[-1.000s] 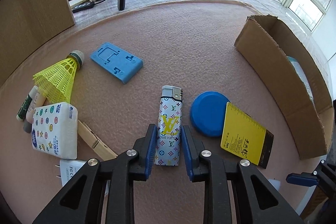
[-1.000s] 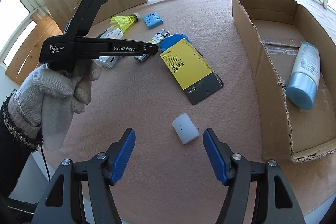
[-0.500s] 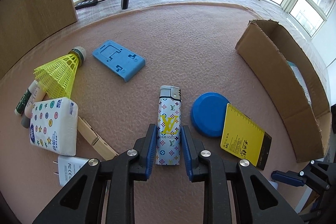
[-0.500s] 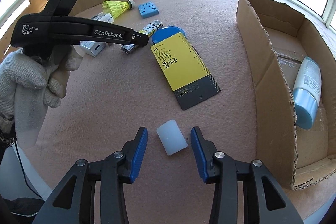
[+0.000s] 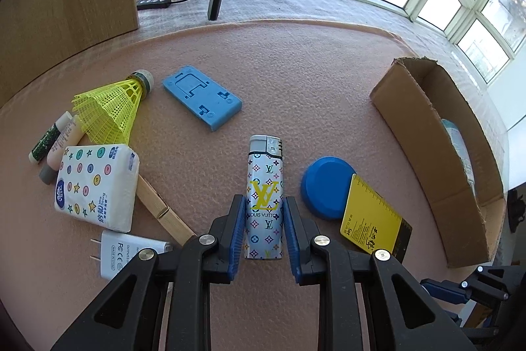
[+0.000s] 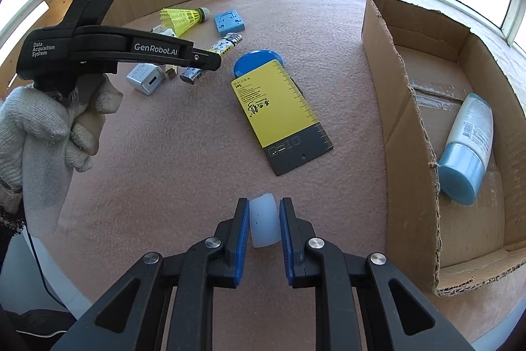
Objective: Organize objects
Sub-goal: 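Grasp the white cap with the right tool while the left tool grasps the patterned lighter, then carry the cap and lighter into the box and release both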
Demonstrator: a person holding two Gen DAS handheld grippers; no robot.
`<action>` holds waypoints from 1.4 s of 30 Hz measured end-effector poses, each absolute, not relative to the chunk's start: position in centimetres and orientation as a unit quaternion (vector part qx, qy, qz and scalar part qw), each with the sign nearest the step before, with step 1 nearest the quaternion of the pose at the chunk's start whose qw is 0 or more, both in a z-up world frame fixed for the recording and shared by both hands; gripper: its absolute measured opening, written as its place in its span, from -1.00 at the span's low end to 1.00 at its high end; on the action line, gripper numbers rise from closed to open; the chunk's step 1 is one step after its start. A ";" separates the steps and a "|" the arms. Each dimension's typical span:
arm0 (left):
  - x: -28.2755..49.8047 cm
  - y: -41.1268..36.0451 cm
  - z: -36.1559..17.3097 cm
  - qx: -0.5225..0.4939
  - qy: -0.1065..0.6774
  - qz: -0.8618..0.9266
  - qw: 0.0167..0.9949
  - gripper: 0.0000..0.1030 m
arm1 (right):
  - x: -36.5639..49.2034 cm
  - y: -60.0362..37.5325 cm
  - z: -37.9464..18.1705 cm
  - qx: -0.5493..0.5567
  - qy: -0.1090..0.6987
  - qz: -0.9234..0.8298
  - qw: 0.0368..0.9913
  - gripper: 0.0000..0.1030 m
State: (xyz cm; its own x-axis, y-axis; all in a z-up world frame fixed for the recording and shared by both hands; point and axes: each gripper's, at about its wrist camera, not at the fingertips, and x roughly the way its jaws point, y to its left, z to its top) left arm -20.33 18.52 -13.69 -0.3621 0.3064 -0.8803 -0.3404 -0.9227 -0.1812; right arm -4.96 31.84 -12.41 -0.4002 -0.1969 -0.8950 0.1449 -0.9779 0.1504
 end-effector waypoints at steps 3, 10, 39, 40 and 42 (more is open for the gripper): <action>-20.0 18.0 -13.0 -0.526 0.010 0.827 0.195 -0.52 | -4.6 32.5 -11.4 0.529 -0.036 -0.841 0.105 -0.70; -19.1 18.2 -10.3 -0.509 0.004 0.835 0.211 -0.52 | -4.1 33.8 -8.3 0.499 -0.064 -0.857 0.112 -0.70; -20.2 37.2 -7.7 -0.475 0.064 0.816 0.322 -0.52 | -4.2 49.1 -6.3 0.466 -0.119 -0.877 -0.027 -0.70; -20.1 37.5 -7.8 -0.476 0.066 0.816 0.322 -0.52 | -4.2 49.2 -6.4 0.467 -0.119 -0.876 -0.028 -0.70; -20.1 37.8 -7.9 -0.477 0.067 0.816 0.319 -0.51 | -4.3 49.4 -6.5 0.469 -0.117 -0.875 -0.030 -0.70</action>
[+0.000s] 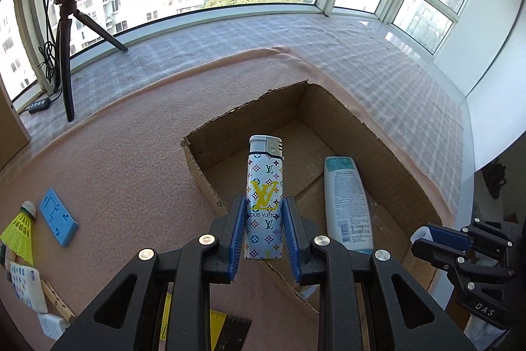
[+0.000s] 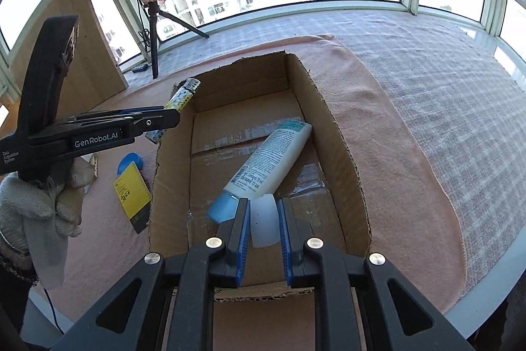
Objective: Organize objects
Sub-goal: 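Carry the cap and lighter into the box and release both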
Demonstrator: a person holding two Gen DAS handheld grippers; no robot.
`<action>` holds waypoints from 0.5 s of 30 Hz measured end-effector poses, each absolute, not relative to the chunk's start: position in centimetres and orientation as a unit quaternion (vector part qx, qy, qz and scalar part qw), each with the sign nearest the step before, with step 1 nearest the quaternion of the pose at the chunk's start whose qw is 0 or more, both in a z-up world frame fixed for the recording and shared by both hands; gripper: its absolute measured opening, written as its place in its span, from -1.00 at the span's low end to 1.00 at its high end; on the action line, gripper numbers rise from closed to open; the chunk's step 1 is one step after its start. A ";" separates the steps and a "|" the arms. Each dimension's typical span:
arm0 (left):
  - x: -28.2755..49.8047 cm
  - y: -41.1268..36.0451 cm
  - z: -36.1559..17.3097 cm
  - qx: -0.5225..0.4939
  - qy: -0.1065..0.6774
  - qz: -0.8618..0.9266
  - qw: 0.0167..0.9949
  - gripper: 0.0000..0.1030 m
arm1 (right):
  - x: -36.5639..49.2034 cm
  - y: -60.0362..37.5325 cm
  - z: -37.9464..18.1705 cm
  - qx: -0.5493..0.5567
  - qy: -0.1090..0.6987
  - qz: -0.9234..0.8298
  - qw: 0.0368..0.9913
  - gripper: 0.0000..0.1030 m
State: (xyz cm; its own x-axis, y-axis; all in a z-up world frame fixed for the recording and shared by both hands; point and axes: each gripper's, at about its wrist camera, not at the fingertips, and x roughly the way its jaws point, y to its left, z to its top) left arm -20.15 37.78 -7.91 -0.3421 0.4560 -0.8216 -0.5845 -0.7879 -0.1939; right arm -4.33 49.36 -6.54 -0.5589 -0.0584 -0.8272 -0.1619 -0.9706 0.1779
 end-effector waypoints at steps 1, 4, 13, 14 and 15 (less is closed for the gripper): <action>-20.2 37.8 -7.9 -0.478 0.064 0.817 0.317 -0.49 | -4.3 49.5 -6.6 -0.468 0.118 0.876 0.030 -0.64; -20.1 37.5 -7.6 -0.478 0.055 0.818 0.315 -0.04 | -4.3 49.7 -6.6 -0.466 0.125 0.875 0.021 -0.19; -19.6 34.1 -6.2 -0.464 0.045 0.830 0.305 -0.04 | -3.7 49.5 -6.0 -0.456 0.147 0.877 0.029 0.08; -19.6 33.4 -6.2 -0.466 0.043 0.831 0.301 -0.04 | -3.6 49.5 -6.0 -0.456 0.153 0.877 0.028 0.08; -19.7 32.7 -6.2 -0.467 0.041 0.832 0.297 -0.04 | -3.5 49.6 -6.0 -0.455 0.157 0.876 0.028 0.08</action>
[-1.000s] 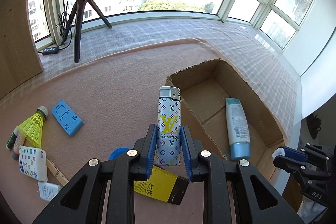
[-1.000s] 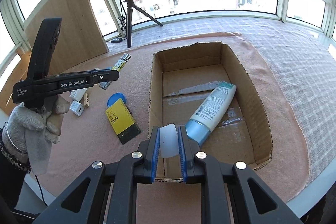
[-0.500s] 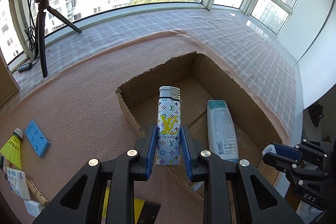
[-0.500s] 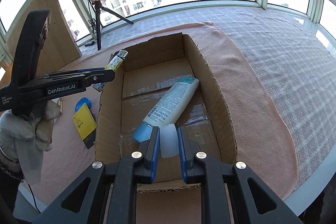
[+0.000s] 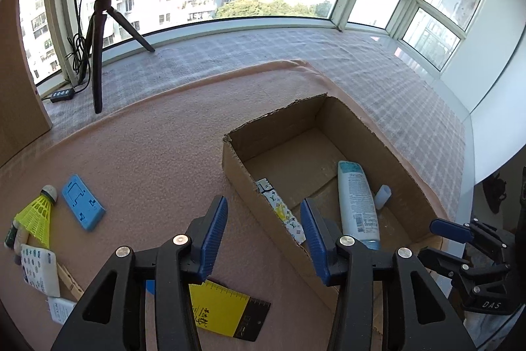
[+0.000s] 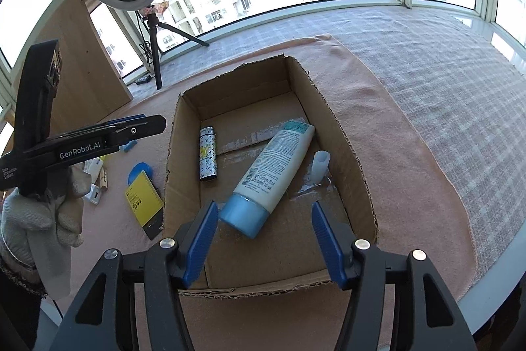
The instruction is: Organize objects
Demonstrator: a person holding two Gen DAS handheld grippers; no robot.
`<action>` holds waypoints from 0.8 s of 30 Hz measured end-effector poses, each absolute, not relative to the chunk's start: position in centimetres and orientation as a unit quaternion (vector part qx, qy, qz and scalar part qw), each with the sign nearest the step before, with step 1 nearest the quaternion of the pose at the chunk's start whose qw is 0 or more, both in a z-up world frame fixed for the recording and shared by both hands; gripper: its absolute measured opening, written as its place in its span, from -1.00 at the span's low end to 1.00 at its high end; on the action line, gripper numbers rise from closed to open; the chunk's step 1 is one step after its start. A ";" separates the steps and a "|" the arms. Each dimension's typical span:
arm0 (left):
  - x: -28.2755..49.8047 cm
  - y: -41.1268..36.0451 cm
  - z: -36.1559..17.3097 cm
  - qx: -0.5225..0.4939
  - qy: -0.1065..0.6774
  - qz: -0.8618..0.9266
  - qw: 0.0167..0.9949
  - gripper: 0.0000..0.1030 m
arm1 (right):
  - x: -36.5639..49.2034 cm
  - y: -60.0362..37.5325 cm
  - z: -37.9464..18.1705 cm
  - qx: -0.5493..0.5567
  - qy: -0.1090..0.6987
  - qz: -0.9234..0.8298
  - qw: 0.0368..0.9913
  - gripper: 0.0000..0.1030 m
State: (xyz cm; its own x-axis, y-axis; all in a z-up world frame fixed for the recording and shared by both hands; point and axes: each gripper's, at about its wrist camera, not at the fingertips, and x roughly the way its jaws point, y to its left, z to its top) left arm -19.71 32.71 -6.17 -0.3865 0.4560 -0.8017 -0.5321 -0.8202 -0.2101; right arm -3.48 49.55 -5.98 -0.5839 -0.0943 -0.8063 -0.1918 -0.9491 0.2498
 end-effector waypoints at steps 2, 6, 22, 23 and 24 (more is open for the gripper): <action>-19.8 31.1 -6.1 -0.470 0.037 0.834 0.286 -0.04 | -3.1 49.5 -5.9 -0.453 0.163 0.876 0.027 0.08; -20.3 27.7 -6.7 -0.480 0.029 0.837 0.260 -0.04 | -2.3 48.9 -5.5 -0.447 0.169 0.878 0.021 0.08; -19.3 31.1 -11.9 -0.511 0.134 0.813 0.243 -0.20 | -0.7 46.6 -6.1 -0.457 0.163 0.874 0.008 0.08; -19.3 31.7 -12.5 -0.513 0.145 0.811 0.242 -0.22 | -0.6 46.6 -6.1 -0.458 0.163 0.874 0.009 0.08; -19.2 32.2 -13.0 -0.515 0.156 0.808 0.240 -0.24 | -0.6 46.7 -6.2 -0.459 0.164 0.873 0.010 0.08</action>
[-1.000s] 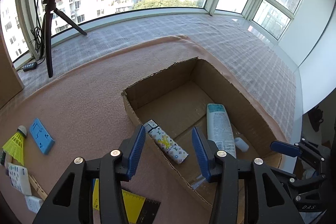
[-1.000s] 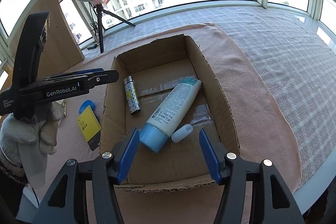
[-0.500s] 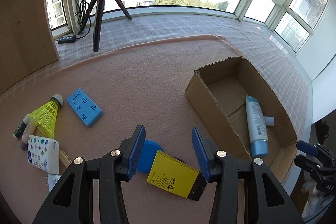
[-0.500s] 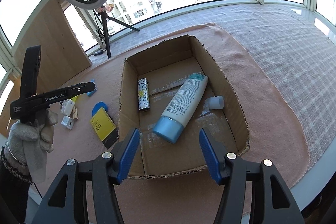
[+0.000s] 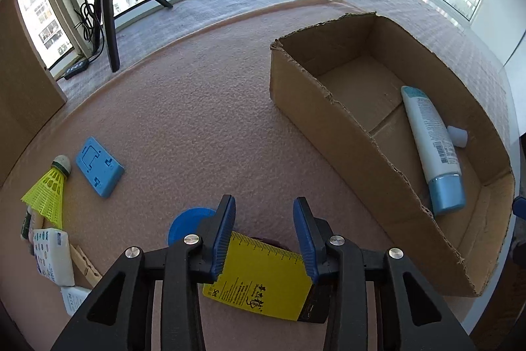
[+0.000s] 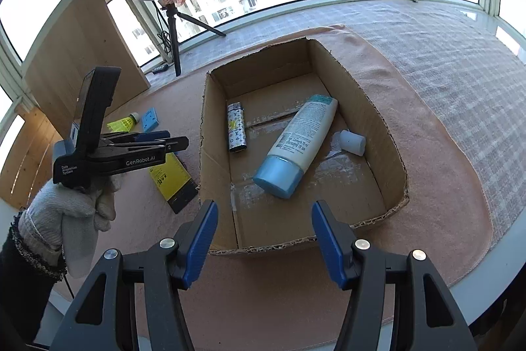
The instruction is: Organize objects
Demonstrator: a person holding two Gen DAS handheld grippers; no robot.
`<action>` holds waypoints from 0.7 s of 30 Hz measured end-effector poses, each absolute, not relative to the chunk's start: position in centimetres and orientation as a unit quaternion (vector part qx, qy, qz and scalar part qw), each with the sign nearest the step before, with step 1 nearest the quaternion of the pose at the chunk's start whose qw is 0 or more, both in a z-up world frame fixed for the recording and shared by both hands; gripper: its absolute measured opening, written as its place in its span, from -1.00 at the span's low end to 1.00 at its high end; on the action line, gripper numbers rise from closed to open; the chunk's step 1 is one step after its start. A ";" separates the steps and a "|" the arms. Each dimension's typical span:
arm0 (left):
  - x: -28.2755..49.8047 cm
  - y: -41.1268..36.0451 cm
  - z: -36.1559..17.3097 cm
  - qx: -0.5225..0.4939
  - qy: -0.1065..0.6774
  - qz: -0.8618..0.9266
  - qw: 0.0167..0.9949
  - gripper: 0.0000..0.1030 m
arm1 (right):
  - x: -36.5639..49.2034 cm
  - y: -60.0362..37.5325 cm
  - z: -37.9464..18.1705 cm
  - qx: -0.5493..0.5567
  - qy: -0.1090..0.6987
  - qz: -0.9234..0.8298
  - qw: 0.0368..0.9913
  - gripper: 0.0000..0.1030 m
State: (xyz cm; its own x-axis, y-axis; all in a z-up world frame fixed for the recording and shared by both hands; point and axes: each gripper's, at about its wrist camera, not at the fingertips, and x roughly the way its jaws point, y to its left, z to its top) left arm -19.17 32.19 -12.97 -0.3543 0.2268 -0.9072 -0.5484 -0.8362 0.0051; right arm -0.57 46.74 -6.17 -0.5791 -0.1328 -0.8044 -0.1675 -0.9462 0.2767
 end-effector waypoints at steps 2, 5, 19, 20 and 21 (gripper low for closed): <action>-18.8 32.9 -13.8 -0.515 0.183 0.805 0.230 -0.24 | -0.4 47.0 -6.3 -0.460 0.166 0.872 0.013 0.08; -18.0 32.6 -14.3 -0.508 0.205 0.807 0.221 -0.24 | 0.0 47.4 -6.4 -0.460 0.171 0.871 0.019 0.08; -12.6 21.8 -13.9 -0.512 0.159 0.823 0.190 -0.24 | -1.4 44.6 -5.8 -0.454 0.164 0.875 -0.010 0.08; -12.2 21.0 -13.9 -0.512 0.158 0.824 0.185 -0.24 | -1.6 44.1 -5.6 -0.454 0.161 0.876 -0.015 0.08; -11.8 20.2 -13.8 -0.512 0.156 0.825 0.180 -0.24 | -1.7 43.6 -5.4 -0.454 0.158 0.877 -0.022 0.08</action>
State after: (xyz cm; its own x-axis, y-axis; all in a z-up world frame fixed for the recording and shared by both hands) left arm -11.83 20.23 -13.81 -0.4114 0.1370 -0.9011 -0.4564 -0.8867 0.0736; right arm -1.69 43.56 -5.43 -0.5875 -0.1816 -0.7886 -0.1045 -0.9493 0.2965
